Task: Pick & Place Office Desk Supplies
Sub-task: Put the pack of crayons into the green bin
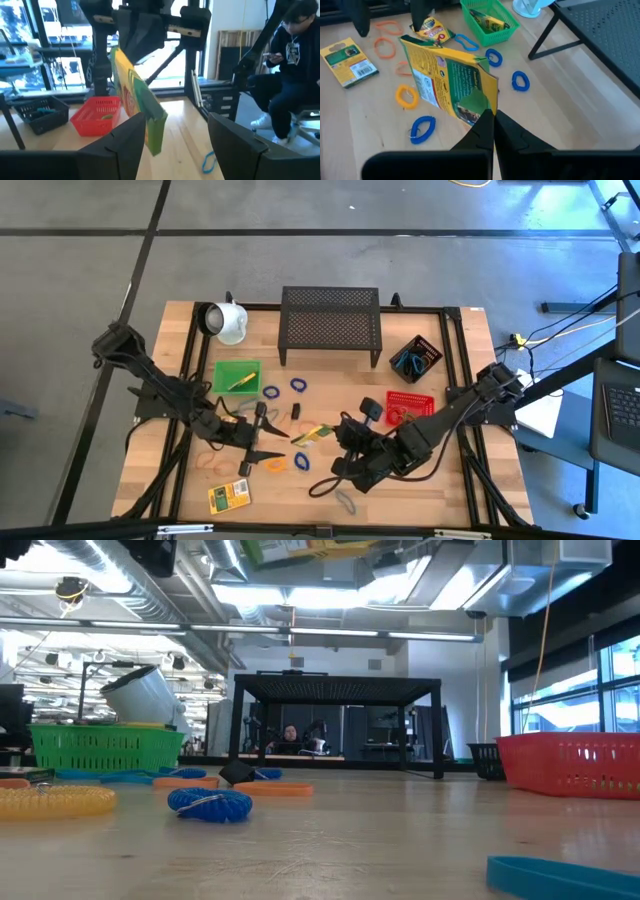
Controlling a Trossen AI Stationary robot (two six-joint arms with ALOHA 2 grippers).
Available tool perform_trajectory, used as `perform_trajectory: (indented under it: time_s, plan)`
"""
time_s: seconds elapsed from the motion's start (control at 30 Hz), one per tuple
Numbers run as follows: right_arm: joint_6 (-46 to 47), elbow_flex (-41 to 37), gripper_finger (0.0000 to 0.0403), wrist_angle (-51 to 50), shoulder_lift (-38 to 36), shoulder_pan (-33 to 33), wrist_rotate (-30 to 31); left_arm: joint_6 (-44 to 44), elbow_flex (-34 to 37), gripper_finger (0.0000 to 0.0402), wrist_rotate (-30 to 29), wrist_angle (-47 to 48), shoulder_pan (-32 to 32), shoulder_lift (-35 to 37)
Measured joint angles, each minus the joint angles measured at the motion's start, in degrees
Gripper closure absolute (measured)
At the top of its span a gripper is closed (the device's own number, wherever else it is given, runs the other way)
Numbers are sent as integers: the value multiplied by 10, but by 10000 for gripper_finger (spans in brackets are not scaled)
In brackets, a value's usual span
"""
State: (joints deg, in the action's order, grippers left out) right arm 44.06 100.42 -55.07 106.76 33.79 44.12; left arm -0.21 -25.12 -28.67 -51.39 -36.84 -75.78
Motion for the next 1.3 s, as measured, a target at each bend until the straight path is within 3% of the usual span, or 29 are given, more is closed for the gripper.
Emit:
perform_trajectory:
  time_s: [0.53,0.9,1.07,1.3]
  plan:
    - [-60,0,399,63,0,-4,30,14,0,190,-2,-76,31,-53]
    - [-60,0,399,77,0,-4,30,-45,0,204,-2,-76,51,-53]
    - [-75,0,399,98,0,-4,30,-46,0,235,-8,-76,52,-53]
    - [-86,0,398,105,0,-4,30,-46,0,321,-6,-76,52,-53]
